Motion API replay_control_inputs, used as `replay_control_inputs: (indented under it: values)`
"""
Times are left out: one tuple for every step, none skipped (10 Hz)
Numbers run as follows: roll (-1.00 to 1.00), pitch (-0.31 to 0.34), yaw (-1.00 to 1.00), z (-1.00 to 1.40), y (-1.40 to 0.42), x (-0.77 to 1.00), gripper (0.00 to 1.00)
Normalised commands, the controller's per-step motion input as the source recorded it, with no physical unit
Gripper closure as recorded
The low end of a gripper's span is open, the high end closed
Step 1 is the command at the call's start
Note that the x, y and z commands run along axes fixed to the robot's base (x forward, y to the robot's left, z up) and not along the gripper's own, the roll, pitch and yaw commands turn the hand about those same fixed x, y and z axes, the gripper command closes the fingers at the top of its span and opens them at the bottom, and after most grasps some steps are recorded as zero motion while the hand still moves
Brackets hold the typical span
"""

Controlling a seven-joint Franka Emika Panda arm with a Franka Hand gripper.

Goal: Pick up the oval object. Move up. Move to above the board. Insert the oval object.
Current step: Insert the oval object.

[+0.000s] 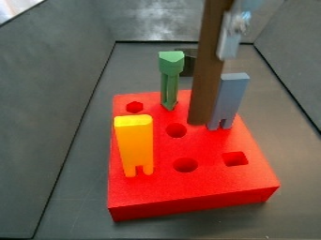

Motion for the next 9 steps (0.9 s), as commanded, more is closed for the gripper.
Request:
replay_control_inputs:
  values:
    - [0.34,0.349,-0.24,-0.08,-0.34,0.02,1.00]
    - [0.25,0.269,-0.47,-0.02,-0.28,0.00,1.00]
    - [0.15,0.166,-0.67,0.00,-0.40,-0.09,1.00]
    - [0.04,0.036,-0.75,-0.10,-0.36,0.00,1.00]
    - [0.04,-0.029,-0.19,-0.21,-0.23,0.00,1.00]
    - [0.10,0.000,0.00,-0.31,-0.16,0.00,1.00]
    - [0.17,0.000,0.00,-0.42,-0.13,0.00,1.00]
    - [0.20,0.000,0.09,-0.45,-0.14,0.00,1.00]
    - [0.15,0.000,0.15,-0.44,-0.11,0.00,1.00]
